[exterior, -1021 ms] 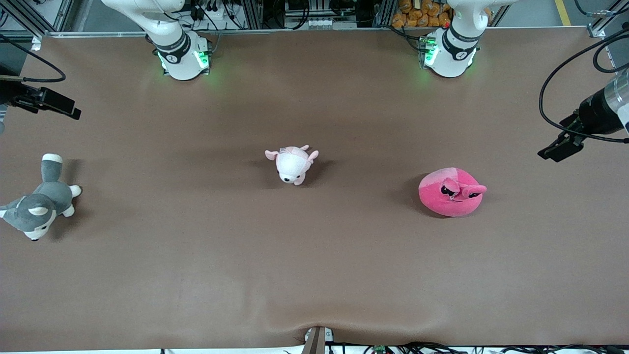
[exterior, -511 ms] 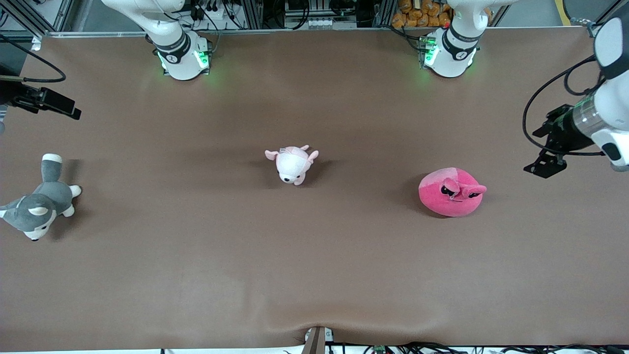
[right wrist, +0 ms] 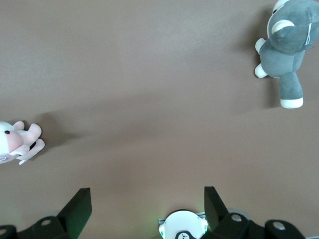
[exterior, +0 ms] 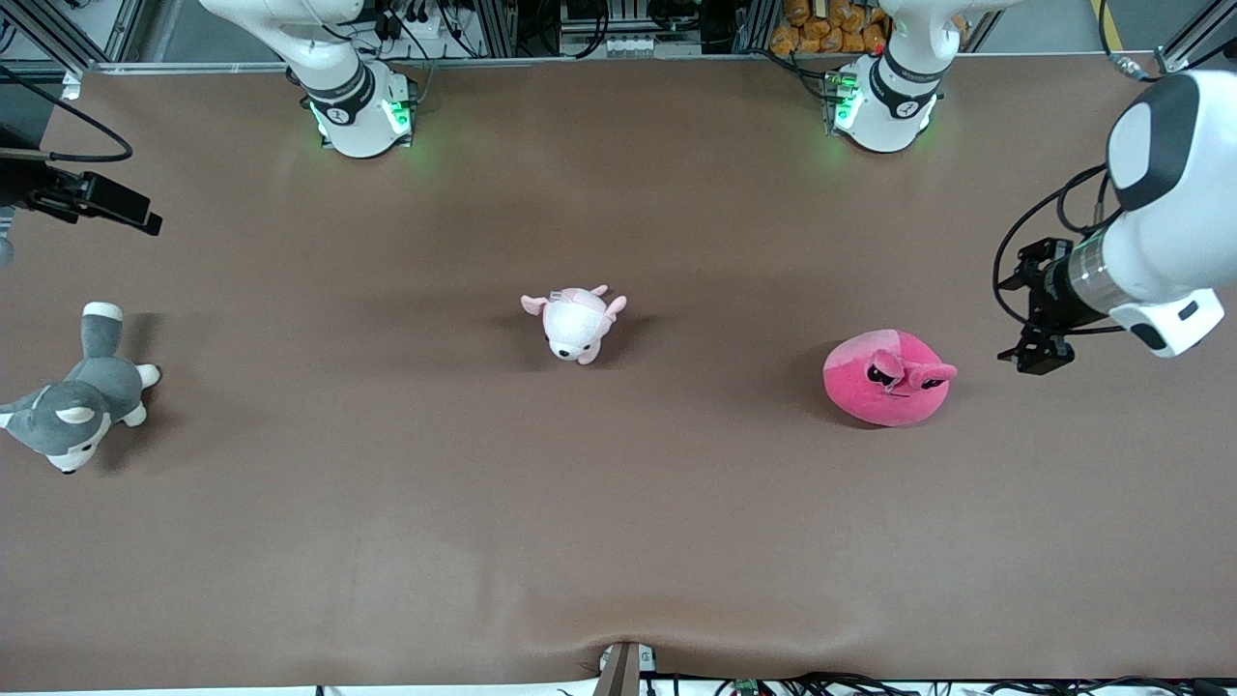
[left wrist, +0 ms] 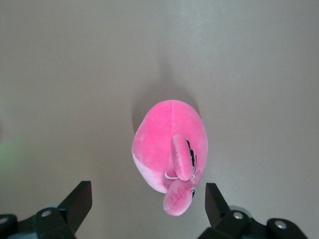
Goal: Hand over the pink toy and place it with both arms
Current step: 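Lower the left gripper onto the pink plush and close on it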
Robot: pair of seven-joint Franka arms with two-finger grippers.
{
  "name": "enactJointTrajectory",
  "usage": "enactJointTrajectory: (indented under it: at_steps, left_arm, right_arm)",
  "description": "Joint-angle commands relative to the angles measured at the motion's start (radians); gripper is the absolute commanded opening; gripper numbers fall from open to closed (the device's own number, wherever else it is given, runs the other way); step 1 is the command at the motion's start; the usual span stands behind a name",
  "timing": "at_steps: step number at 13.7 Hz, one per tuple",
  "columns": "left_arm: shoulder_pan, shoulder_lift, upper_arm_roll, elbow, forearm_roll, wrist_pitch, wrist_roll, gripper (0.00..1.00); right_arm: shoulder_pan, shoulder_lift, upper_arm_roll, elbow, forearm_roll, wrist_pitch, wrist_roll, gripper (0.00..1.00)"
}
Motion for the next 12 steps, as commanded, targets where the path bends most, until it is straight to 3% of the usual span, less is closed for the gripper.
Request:
enactJointTrajectory:
  at_steps: [1, 12]
  left_arm:
    - [-0.006, 0.056, -0.003, 0.002, -0.015, 0.044, -0.111, 1.00]
    - [-0.033, 0.222, -0.003, 0.002, -0.024, 0.150, -0.185, 1.00]
  right_arm:
    - [0.002, 0.008, 0.004, 0.010, -0.005, -0.013, 0.003, 1.00]
    - [0.004, 0.031, 0.004, 0.022, -0.009, -0.011, 0.002, 1.00]
